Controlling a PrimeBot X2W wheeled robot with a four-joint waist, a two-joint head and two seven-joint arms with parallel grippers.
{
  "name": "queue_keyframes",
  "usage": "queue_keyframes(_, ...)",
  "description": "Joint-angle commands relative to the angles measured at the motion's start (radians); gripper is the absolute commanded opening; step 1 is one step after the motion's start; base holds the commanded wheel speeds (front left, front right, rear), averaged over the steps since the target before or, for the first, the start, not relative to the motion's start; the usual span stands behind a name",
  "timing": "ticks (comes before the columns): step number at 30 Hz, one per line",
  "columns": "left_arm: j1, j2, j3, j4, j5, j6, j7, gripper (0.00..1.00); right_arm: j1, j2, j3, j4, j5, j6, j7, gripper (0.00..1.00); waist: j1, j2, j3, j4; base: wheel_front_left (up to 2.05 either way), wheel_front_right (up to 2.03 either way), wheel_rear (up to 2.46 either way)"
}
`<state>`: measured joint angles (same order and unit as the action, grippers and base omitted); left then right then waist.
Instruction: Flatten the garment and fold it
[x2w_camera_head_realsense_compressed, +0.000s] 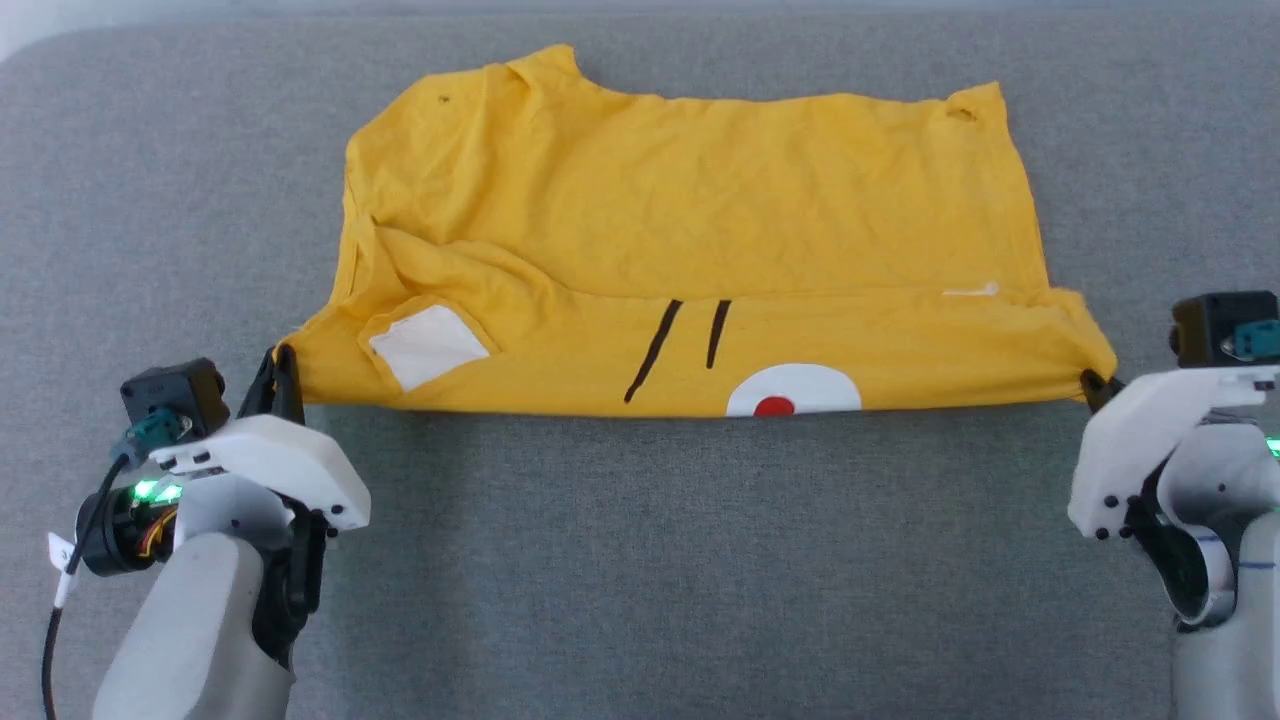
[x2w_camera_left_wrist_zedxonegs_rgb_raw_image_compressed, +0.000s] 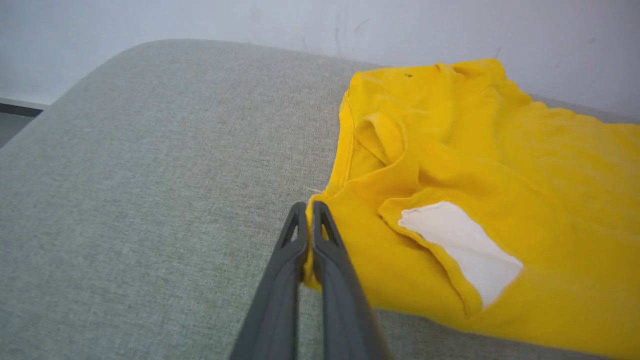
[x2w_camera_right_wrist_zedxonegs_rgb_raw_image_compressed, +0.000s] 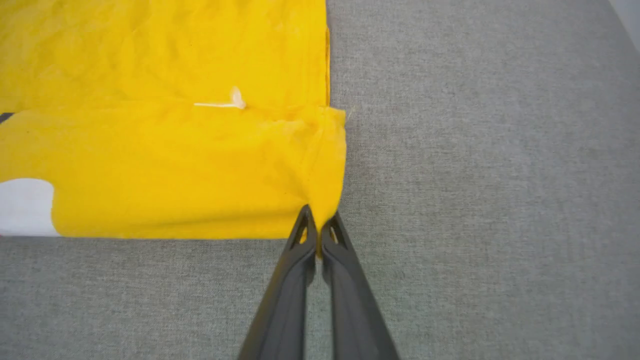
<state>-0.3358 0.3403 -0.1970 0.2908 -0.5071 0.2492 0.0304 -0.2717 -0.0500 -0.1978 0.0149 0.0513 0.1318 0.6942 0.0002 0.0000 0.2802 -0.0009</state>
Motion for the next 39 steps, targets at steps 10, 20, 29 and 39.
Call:
queue_keyframes(10, 0.154, 0.016, -0.034, -0.087, 0.047, 0.058, -0.006, 0.0, 0.183, -0.004, -0.084, -0.155, -0.019, -0.001, -0.022, 0.0, -0.0002, 0.0, -0.114, 0.018, 0.0, 0.0, 0.0)
queue_keyframes(20, 0.355, 0.034, -0.073, -0.181, 0.015, 0.099, 0.15, 0.0, 0.376, -0.001, -0.14, -0.184, 0.051, -0.001, 0.064, 0.0, -0.0002, 0.0, -0.122, 0.013, 0.0, 0.0, 0.0)
queue_keyframes(29, 0.376, 0.017, -0.095, -0.122, -0.02, 0.081, 0.192, 0.0, 0.357, 0.0, -0.13, 0.024, 0.087, -0.001, -0.053, 0.0, -0.0002, 0.0, -0.101, 0.004, 0.0, 0.0, 0.0)
queue_keyframes(39, 0.371, -0.023, -0.101, -0.057, -0.065, 0.049, 0.175, 1.0, 0.364, 0.0, -0.116, 0.106, 0.161, -0.001, -0.213, 1.0, -0.0002, 0.0, -0.148, 0.0, 0.0, 0.0, 0.0)
